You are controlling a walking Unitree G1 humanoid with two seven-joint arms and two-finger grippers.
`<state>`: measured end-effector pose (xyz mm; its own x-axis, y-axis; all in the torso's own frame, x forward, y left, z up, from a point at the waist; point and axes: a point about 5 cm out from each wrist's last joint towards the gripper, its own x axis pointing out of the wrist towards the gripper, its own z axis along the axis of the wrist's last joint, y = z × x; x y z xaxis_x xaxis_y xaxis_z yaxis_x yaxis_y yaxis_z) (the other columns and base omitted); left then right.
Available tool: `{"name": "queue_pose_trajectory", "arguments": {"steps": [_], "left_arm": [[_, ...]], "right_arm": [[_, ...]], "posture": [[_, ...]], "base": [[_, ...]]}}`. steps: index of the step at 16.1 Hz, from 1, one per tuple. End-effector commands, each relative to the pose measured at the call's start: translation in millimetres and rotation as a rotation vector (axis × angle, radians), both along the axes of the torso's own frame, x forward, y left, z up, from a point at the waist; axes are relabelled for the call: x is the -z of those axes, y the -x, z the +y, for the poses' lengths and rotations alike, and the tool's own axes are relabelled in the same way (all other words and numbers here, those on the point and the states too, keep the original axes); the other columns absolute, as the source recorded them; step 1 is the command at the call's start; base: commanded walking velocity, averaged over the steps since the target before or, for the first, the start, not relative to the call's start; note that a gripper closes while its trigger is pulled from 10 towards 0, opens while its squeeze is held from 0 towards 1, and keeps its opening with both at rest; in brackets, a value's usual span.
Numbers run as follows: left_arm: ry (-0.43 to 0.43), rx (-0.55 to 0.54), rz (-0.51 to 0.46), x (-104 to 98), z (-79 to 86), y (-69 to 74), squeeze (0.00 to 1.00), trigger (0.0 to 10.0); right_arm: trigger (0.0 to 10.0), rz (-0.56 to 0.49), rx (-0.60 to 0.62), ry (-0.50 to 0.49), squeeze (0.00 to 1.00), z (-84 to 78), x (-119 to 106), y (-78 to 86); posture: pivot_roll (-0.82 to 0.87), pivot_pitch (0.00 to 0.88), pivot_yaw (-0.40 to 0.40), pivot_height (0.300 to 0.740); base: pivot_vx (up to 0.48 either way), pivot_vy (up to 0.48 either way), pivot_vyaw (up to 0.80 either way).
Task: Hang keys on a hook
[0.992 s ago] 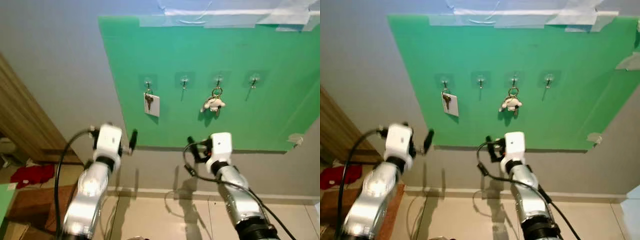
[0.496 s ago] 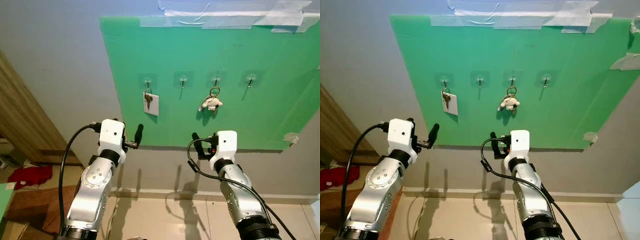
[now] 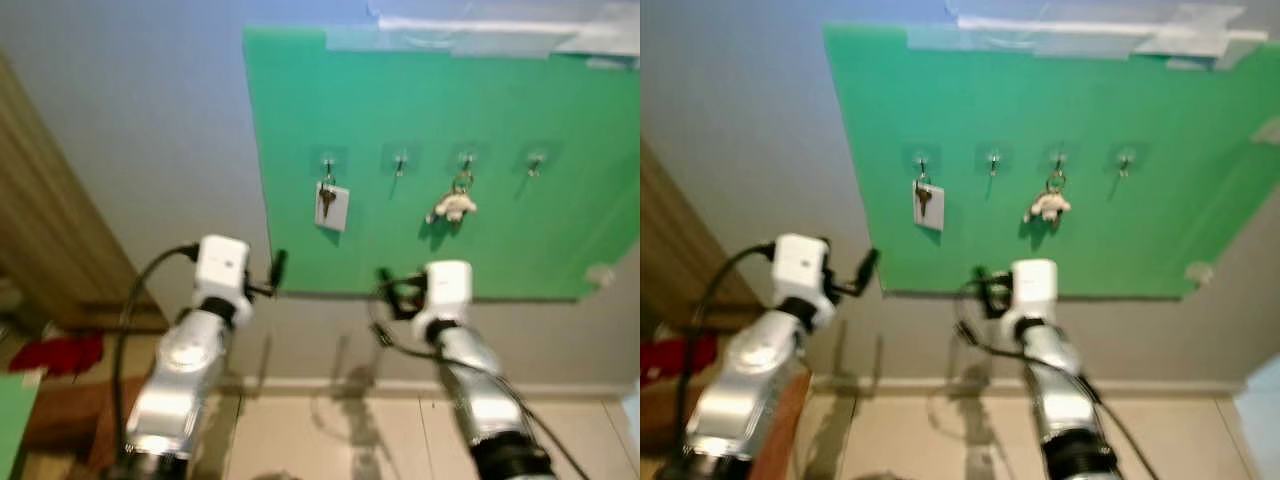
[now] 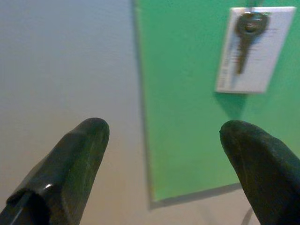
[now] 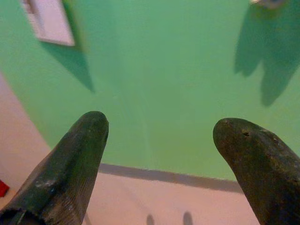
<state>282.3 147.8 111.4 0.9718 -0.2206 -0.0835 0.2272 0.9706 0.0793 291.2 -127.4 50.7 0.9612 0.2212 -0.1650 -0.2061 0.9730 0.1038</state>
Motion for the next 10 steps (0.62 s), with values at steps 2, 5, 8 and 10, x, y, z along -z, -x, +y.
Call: {"name": "queue_pose_trajectory", "arguments": {"steps": [2,5,8,10], "left_arm": [[-0.002,0.01,-0.005,-3.4,-0.7,-3.8,0.0,10.0],[-0.034,0.002,-0.01,-3.5,2.1,-5.5,0.0,10.0],[-0.075,-0.016,-0.048,-9.8,3.3,-14.5,0.0,10.0],[-0.061,-0.023,-0.067,-14.3,1.6,-17.0,0.0,10.0]], "right_arm": [[10.0,-0.002,0.013,0.012,0.0,-6.9,-1.6,-0.6],[10.0,0.002,0.013,0.012,0.0,-6.9,-0.2,0.1],[10.0,0.003,0.018,0.013,0.0,-6.1,-0.5,-1.2],[10.0,0.001,0.02,0.012,0.0,-5.6,-1.3,-1.3]], "posture": [[0.01,0.0,0.067,0.74],[0.0,0.0,0.07,0.74],[0.0,0.0,0.079,0.74],[0.0,0.0,0.079,0.74]], "base": [[0.0,0.48,0.0],[0.0,0.32,0.0],[0.0,0.0,0.0],[0.0,0.0,0.0]]}}
